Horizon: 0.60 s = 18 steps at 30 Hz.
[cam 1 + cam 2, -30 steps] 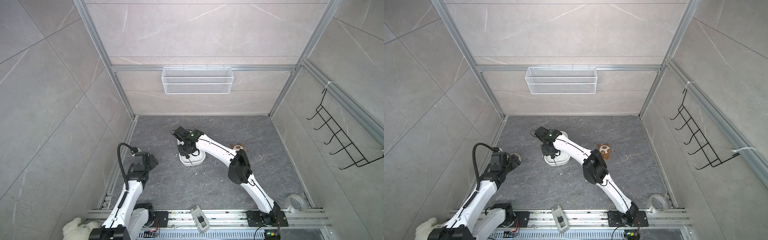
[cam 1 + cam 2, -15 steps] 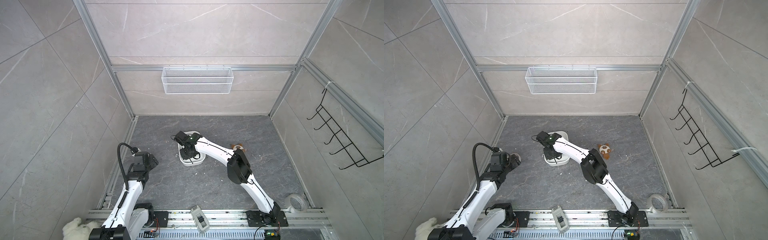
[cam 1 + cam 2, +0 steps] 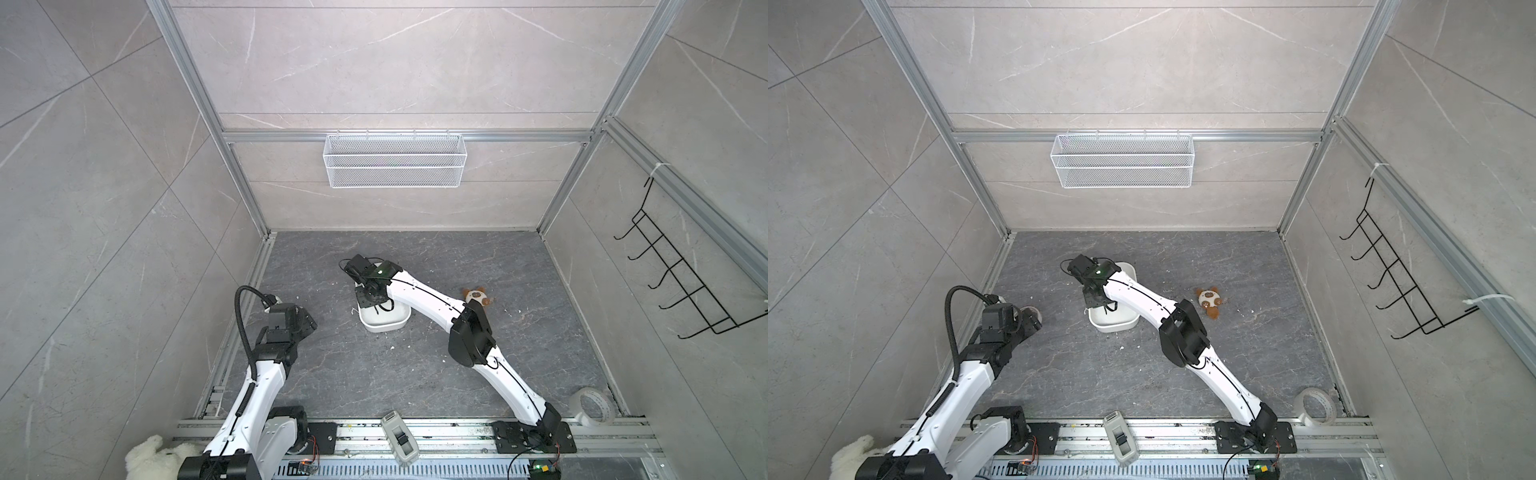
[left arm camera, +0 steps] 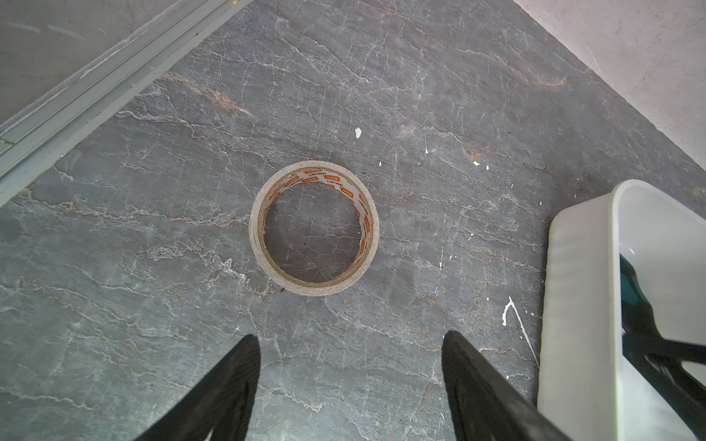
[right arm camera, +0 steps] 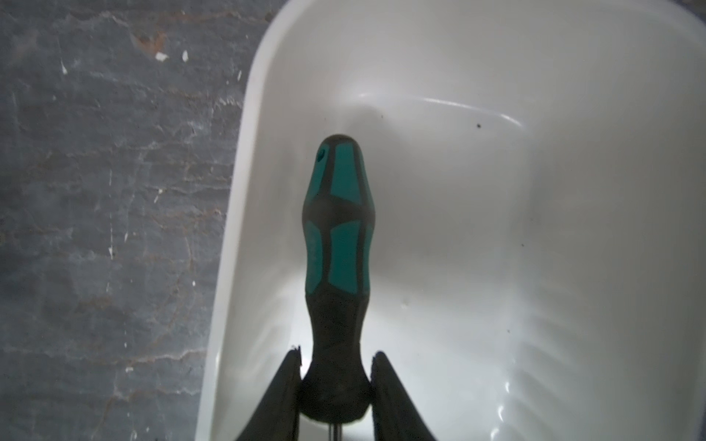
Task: Put the screwdriver in the bin
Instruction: Place the screwdriver into the bin, then reset both arms
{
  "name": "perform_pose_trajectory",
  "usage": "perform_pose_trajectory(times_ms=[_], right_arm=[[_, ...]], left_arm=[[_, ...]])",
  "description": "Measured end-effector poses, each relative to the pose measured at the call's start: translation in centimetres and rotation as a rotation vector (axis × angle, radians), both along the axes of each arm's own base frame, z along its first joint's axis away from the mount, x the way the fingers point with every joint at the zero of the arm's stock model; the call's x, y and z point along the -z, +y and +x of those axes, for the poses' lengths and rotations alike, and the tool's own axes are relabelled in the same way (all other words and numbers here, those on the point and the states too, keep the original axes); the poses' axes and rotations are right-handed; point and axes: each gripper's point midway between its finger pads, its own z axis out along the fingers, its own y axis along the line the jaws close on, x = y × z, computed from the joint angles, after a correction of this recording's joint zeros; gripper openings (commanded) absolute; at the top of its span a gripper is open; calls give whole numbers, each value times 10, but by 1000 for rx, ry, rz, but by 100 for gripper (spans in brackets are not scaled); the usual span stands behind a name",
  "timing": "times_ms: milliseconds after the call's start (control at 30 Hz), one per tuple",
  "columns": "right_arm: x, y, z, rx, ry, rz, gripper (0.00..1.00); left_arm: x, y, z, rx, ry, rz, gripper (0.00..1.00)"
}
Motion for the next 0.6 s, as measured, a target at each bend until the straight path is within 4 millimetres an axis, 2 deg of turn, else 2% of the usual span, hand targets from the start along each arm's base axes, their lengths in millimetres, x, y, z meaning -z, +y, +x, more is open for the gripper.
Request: perform_pose_trajectory(times_ms=[167, 267, 367, 400, 467, 533, 600], right_arm=[[8, -3, 2, 12, 11, -26, 73], [2, -13, 1, 12, -5, -61, 79], [-19, -38, -7, 13, -44, -108, 89], [-33, -51, -11, 14, -73, -116, 94], [-65, -83, -21, 26, -156, -96, 98], [-108, -127, -30, 70, -280, -28, 100], [-152, -187, -32, 175, -462, 60, 100]], left_arm=[[0, 0, 0, 0, 0, 0, 78], [0, 0, 0, 0, 0, 0, 78], [0, 0, 0, 0, 0, 0, 79], [0, 0, 0, 0, 0, 0, 79], [0, 0, 0, 0, 0, 0, 80], [0, 0, 0, 1, 0, 0, 82], [-1, 0, 0, 2, -2, 0, 85]])
